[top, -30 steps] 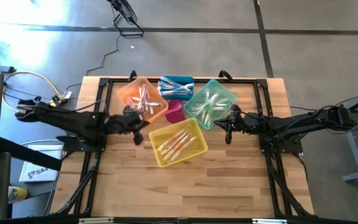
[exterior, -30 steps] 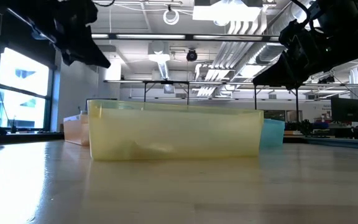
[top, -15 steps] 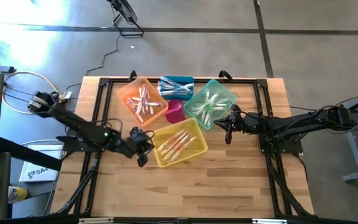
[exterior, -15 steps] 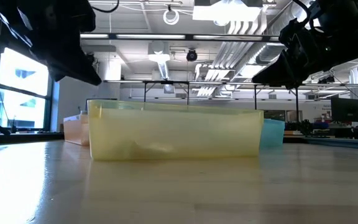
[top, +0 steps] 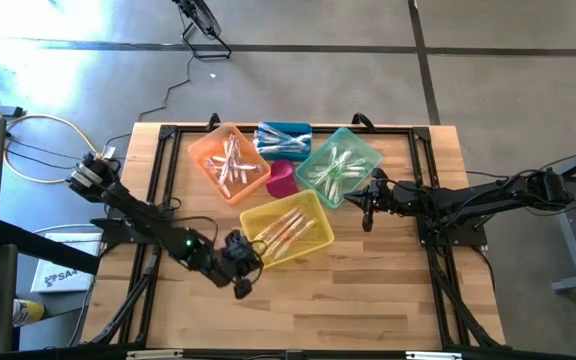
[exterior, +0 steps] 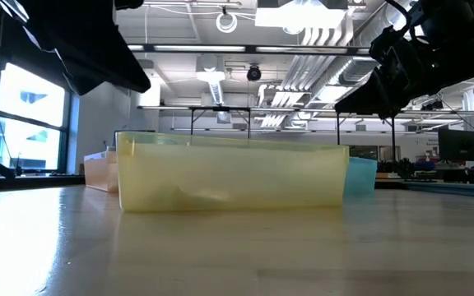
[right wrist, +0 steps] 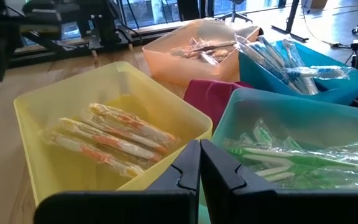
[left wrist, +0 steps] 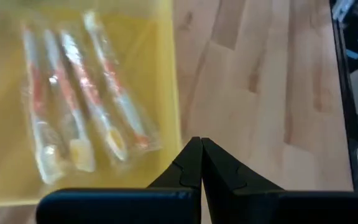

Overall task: Pick & Place Toothbrushes
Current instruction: Adjust the yellow bin

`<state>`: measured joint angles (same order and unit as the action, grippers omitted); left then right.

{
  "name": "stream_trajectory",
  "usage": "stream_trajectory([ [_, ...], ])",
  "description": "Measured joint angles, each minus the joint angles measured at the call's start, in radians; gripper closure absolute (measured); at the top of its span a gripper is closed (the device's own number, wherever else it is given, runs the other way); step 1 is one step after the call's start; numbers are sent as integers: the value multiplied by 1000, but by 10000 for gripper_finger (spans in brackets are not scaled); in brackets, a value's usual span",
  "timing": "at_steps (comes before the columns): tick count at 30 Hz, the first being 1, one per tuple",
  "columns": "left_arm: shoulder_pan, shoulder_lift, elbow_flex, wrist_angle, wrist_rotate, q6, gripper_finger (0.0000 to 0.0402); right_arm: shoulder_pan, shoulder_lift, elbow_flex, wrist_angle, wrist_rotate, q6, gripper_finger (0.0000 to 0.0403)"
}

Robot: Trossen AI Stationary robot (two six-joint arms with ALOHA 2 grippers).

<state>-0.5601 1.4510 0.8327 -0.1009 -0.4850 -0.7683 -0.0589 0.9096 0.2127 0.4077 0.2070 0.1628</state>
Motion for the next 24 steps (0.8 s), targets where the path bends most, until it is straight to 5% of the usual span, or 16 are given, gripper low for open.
stream_trajectory([
  [15,-43,252,92,0,-6,-179,401,0,0,0,-1,-30,24,399],
  [24,-43,282,91,-27,-30,-208,401,0,0,0,-11,-30,43,399],
])
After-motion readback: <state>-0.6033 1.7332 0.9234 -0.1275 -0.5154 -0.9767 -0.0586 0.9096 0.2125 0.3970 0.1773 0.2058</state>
